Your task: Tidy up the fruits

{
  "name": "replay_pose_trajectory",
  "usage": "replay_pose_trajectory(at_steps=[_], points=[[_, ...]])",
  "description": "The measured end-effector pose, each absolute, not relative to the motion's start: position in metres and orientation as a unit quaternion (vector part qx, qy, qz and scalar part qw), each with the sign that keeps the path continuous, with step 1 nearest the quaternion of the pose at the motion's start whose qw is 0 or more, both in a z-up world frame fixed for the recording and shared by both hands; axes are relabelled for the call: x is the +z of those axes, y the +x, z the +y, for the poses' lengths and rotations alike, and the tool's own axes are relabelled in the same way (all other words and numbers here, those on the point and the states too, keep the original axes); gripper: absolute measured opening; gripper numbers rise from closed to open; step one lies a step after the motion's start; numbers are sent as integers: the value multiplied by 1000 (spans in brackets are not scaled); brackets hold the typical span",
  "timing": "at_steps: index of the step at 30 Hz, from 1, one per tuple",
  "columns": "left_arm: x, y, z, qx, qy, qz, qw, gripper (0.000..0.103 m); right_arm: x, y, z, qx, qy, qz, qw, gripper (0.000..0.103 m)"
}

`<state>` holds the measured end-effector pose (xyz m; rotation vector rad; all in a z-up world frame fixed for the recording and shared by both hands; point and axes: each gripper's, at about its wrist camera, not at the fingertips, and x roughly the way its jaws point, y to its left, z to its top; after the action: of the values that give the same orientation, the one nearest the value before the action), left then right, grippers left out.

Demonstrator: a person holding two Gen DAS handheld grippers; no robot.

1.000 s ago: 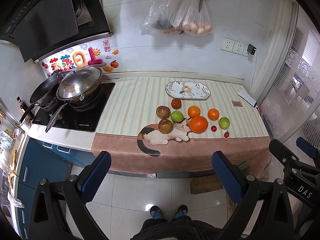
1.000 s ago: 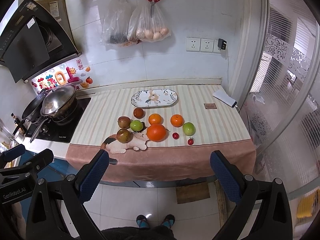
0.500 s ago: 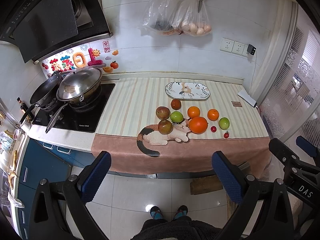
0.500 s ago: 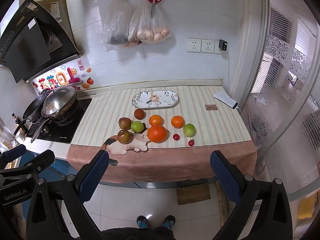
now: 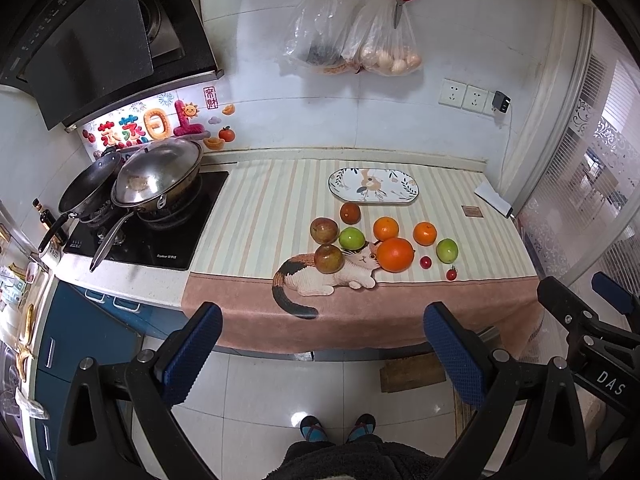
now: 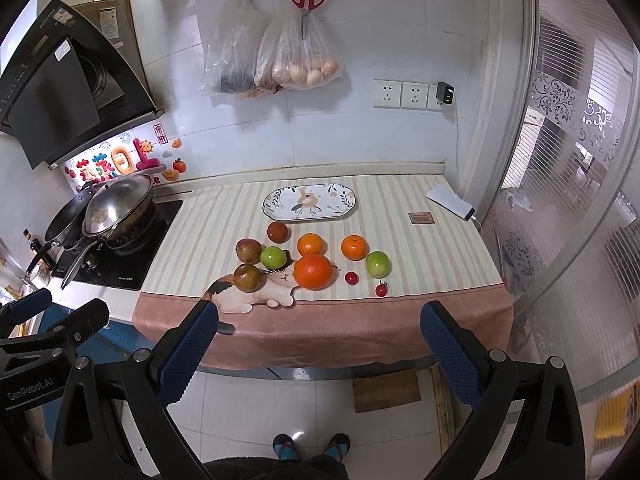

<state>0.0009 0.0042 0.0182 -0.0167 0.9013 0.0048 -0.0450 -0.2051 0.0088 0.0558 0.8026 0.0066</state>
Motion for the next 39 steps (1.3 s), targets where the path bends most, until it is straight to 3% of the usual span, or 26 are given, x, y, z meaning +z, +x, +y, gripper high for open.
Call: replay_pose_trajectory(at_steps=[23,32,39], points=[[10,16,5,5,-17,422,907,103,-3,-27,-205,0,57,391,918,103],[-24,80,30,41,18,390,920,103,-58,20,-188,-19,81,395,915,103],[-87,149,37,45,40,446,893,103,-128,91,-183,-23,85,425,901,103]])
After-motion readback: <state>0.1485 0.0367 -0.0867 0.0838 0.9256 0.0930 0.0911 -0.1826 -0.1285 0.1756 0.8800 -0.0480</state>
